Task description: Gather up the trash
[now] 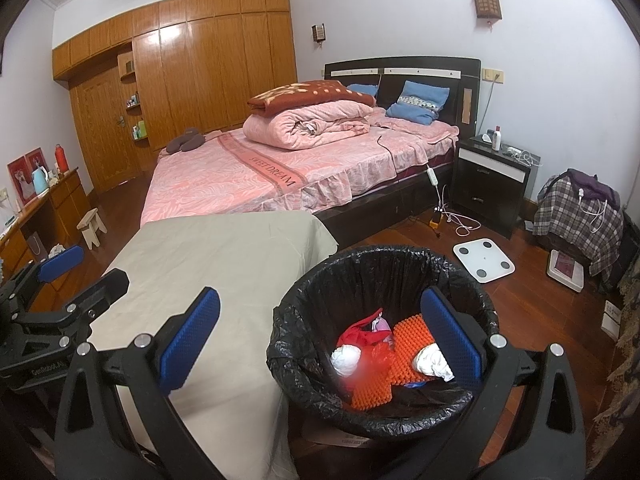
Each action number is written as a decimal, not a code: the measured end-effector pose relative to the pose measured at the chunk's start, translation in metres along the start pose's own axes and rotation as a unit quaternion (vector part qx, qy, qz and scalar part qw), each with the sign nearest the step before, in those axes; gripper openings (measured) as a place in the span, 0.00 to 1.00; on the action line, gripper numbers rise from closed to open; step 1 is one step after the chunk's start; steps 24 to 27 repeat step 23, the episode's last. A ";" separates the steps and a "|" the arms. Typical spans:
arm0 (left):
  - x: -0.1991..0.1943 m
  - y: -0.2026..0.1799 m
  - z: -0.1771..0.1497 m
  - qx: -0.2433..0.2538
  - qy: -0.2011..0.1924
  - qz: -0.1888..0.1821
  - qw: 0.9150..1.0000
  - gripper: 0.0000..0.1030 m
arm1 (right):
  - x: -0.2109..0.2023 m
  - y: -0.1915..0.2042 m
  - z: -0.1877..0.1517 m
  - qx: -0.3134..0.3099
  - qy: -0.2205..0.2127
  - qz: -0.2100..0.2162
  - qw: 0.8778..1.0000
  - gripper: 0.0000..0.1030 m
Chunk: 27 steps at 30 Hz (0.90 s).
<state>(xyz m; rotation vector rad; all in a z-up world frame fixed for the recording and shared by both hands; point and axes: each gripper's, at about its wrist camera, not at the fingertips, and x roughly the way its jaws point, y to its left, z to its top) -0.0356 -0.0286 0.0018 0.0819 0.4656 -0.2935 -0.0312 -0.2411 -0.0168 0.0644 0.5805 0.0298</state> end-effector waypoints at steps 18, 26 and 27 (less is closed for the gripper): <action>0.002 0.004 -0.008 -0.003 0.004 -0.001 1.000 0.94 | 0.000 0.001 0.000 0.001 0.001 0.001 1.000 0.95; 0.002 0.004 -0.008 -0.003 0.004 -0.001 1.000 0.94 | 0.000 0.001 0.001 0.001 0.001 0.001 1.000 0.95; 0.002 0.004 -0.008 -0.003 0.004 -0.001 1.000 0.94 | 0.000 0.001 0.001 0.001 0.001 0.001 1.000 0.95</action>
